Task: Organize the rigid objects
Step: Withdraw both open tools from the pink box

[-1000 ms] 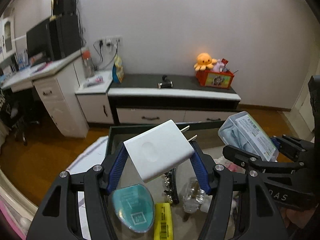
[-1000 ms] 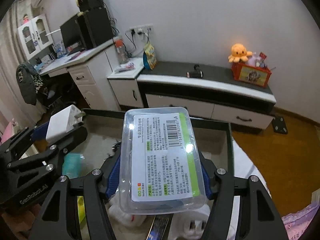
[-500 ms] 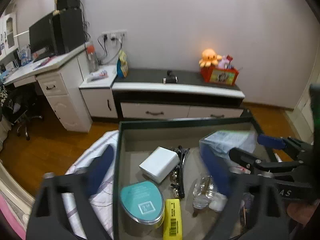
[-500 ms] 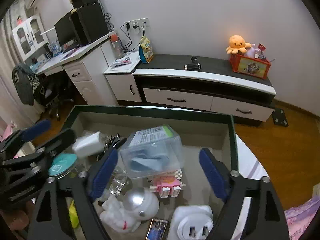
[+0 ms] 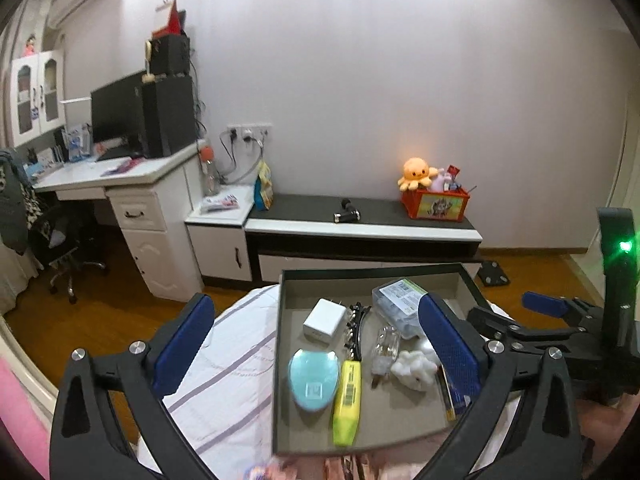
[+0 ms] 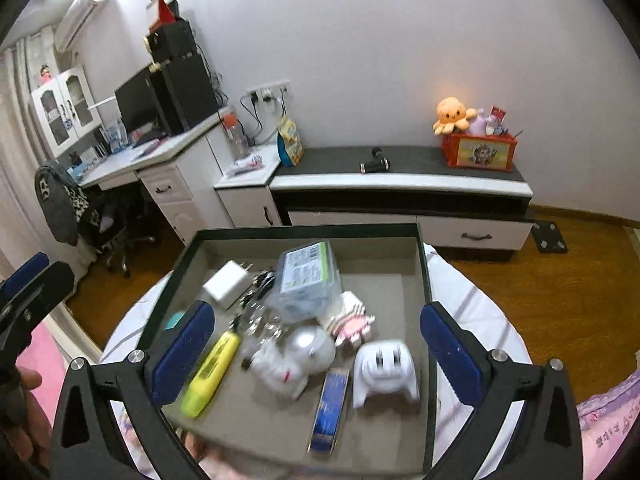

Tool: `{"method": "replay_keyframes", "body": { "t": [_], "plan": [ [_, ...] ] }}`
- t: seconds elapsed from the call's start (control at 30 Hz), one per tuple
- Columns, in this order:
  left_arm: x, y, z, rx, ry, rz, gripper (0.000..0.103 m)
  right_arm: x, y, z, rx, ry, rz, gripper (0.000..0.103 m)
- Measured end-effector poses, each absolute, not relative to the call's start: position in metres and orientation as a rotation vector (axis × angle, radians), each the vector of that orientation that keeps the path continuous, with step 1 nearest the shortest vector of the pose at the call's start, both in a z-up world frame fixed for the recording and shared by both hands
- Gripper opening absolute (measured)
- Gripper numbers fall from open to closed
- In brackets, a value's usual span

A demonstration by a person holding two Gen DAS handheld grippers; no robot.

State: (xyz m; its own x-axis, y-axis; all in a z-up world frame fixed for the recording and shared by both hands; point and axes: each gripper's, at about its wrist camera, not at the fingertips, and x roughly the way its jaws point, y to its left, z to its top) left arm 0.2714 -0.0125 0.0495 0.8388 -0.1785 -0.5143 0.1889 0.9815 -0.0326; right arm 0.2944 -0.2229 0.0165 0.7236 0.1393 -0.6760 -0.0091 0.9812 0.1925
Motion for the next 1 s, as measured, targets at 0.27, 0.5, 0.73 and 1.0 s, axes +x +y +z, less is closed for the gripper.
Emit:
{"method": "replay_keyframes", "body": {
  "t": [0.27, 0.5, 0.73, 1.0],
  "plan": [
    [0.201, 0.010, 0.058, -0.004, 0.488, -0.153, 0.103, 0.216, -0.212, 0.040, 0.160, 0.667, 0.078, 0.103],
    [0.157, 0.025, 0.050, -0.015, 0.485, -0.095, 0.103, 0.160, -0.190, 0.048, 0.103, 0.612, 0.068, 0.103],
    [0.127, 0.025, 0.037, -0.007, 0.495, -0.073, 0.103, 0.125, -0.179, 0.046, 0.073, 0.604, 0.077, 0.103],
    [0.110, 0.024, 0.020, 0.015, 0.523, -0.060, 0.103, 0.118, -0.179, 0.037, 0.069, 0.623, 0.078, 0.103]
  ]
}}
